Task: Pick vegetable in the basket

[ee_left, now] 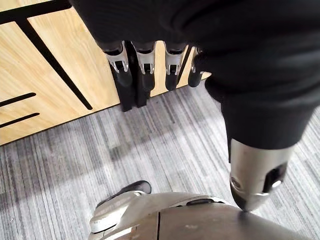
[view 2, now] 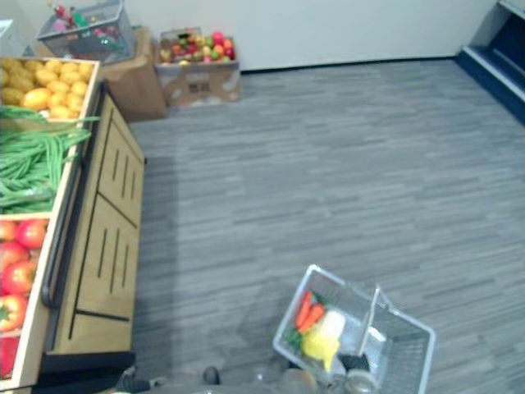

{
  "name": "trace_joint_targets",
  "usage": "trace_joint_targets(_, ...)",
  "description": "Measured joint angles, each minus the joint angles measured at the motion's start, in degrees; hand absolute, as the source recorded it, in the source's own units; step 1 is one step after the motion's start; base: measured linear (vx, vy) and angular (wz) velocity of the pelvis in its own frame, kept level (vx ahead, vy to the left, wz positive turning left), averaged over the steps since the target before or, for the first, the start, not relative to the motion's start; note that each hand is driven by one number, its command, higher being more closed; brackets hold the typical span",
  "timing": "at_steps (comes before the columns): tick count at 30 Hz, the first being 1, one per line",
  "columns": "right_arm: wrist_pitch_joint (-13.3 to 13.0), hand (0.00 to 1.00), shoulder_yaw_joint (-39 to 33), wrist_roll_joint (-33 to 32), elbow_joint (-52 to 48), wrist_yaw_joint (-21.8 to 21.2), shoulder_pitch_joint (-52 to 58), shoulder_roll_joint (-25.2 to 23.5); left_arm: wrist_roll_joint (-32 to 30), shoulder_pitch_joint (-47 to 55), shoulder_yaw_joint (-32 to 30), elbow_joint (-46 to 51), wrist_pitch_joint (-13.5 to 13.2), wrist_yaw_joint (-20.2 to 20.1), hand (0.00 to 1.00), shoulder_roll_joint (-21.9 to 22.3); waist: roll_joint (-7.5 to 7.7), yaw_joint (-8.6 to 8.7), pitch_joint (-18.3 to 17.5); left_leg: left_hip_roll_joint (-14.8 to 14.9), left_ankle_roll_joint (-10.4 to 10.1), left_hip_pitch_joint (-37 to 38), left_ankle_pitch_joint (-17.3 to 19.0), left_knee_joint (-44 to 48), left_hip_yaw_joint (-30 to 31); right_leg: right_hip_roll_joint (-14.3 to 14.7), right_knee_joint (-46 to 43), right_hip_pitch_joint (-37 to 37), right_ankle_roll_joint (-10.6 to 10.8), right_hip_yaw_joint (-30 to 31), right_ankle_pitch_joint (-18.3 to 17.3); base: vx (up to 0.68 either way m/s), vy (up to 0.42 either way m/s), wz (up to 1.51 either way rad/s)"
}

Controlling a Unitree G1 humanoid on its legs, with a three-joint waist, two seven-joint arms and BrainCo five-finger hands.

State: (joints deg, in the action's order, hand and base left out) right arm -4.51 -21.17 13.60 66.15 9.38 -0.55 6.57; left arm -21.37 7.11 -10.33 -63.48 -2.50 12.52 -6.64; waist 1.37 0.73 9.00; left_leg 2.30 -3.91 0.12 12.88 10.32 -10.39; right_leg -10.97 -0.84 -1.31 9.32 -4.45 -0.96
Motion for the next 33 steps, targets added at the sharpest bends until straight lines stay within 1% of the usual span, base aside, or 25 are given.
trace_joint_targets(3,0.0,1.0,-0.4,0.0,0.0,0.0,-0.4,-0.1,0.0,-0.2,0.8,-0.3,0.0,-0.1,0.0,-0.1,-0.09,-0.38,0.0,0.2,0.6,0.1,0.4,-0.1,-0.2,0.4,-2.4,-2.0,0.0,0.9,0.0,0.0,-0.001,-0.3)
trace_joint_targets(4,-0.1,1.0,-0.7,0.0,0.0,0.0,-0.6,-0.1,0.0,-0.2,1.2,-0.3,0.0,0.0,0.0,-0.1,-0.24,-0.7,0.1,0.6,1.2,0.6,0.8,-0.3,-0.6,0.8,-5.0,-3.5,-0.1,1.1,-0.1,-0.02,0.007,-0.44)
trace_joint_targets(6,-0.1,1.0,-1.6,0.0,0.0,0.1,-0.5,-0.1,0.6,-0.2,1.7,-0.4,-0.1,-0.1,0.0,-0.2,-0.24,-0.73,0.2,0.7,1.3,3.0,0.8,-1.2,-1.6,0.8,-11.4,-5.5,-0.9,0.3,-0.5,-0.03,0.026,-0.29)
trace_joint_targets(7,-0.1,1.0,-1.5,-0.1,0.0,0.1,-0.3,-0.2,1.0,0.0,1.8,-0.4,-0.1,-0.2,0.0,-0.3,-0.2,-0.65,0.3,0.6,1.3,3.3,0.8,-1.3,-1.6,0.6,-12.1,-5.5,-0.9,-0.3,-0.5,-0.04,0.042,-0.07)
trace_joint_targets(8,-0.2,1.0,-1.4,-0.1,-0.1,0.1,0.1,-0.6,1.1,0.0,2.2,-0.4,-0.1,-0.4,0.0,-0.4,0.45,-0.52,-0.2,0.3,1.3,3.4,0.8,-1.3,-1.6,0.0,-12.1,-5.4,-0.9,-1.2,-0.5,-0.04,0.029,-0.01)
trace_joint_targets(9,-0.4,1.0,-1.3,-0.1,-0.1,0.1,0.3,-0.8,1.1,-0.1,2.2,-0.3,-0.2,-0.4,0.0,-0.5,0.76,-0.51,-0.3,0.2,1.3,3.2,0.7,-1.4,-1.6,-0.3,-11.6,-5.4,-0.9,-1.6,-0.5,-0.05,0.027,-0.05)
trace_joint_targets(10,-0.8,1.0,-0.9,-0.1,-0.1,0.1,0.5,-1.2,1.9,-0.1,2.1,-0.3,-0.4,-0.5,0.0,-0.8,1.41,-0.75,-0.5,-0.5,1.6,2.9,0.5,-1.7,-1.6,-0.9,-10.1,-5.3,-1.0,-2.0,-0.5,-0.03,0.015,-0.06)
trace_joint_targets(12,-1.0,1.0,-0.9,-0.1,-0.1,0.1,0.6,-1.8,4.4,0.0,2.1,-0.4,-0.7,-0.5,0.0,-1.0,1.92,-0.8,-0.8,-1.4,2.4,2.2,0.0,-2.2,-1.4,-1.6,-6.6,-4.2,-0.8,-2.9,-0.4,-0.04,0.027,0.03)
trace_joint_targets(16,-0.7,1.0,-1.1,-0.2,0.1,0.1,0.9,-2.1,5.5,0.1,2.0,-0.4,-0.7,-0.4,0.0,-0.7,1.58,-0.75,-1.0,-1.5,2.5,2.1,-0.4,-2.4,0.2,-1.4,-3.1,-1.7,-0.1,-5.1,0.3,-0.01,-0.014,0.22)
trace_joint_targets(19,-0.5,1.0,-1.1,-0.5,0.2,0.0,1.6,-2.6,7.4,0.5,1.5,-0.4,-0.7,-0.5,0.0,-0.4,1.53,-0.85,-2.3,-1.1,2.0,2.2,-1.5,-4.2,1.8,-0.5,-0.5,-0.2,-0.5,-7.4,1.0,0.05,-0.051,0.29)
trace_joint_targets(22,-0.4,1.0,-1.1,-0.6,0.3,-0.1,1.7,-2.6,8.0,0.6,1.1,-0.6,-0.7,-0.5,0.0,-0.2,1.4,-0.85,-2.6,-0.4,1.9,2.6,-1.6,-4.5,3.1,0.3,1.3,1.6,-0.9,-8.7,1.3,0.05,-0.048,0.17)
trace_joint_targets(24,-0.4,1.0,-1.1,-0.5,1.3,-0.2,2.1,-2.4,10.2,0.6,0.8,-1.9,-0.7,-0.6,0.0,0.0,1.22,-0.89,-3.4,-0.1,1.9,3.8,-1.6,-5.5,3.2,0.9,2.6,3.1,-1.0,-9.2,1.3,0.06,-0.047,0.05)
trace_joint_targets(27,-0.5,1.0,-1.1,-0.5,2.1,-0.6,2.3,-2.0,12.0,0.6,-0.1,-2.6,-0.7,-1.5,0.0,0.2,0.93,-0.87,-3.8,0.0,1.8,5.2,-1.6,-6.4,3.1,0.9,3.2,4.2,-1.0,-9.2,1.4,0.06,-0.014,-0.02)
trace_joint_targets(33,-0.4,1.0,-1.6,-0.5,2.4,-1.2,2.6,-2.1,12.3,0.7,-0.7,-2.7,-0.7,-2.3,0.0,0.2,1.22,-0.84,-4.4,-0.8,1.6,5.9,-1.5,-6.6,3.1,0.2,4.6,5.5,-0.9,-9.3,2.1,0.02,0.003,0.0)
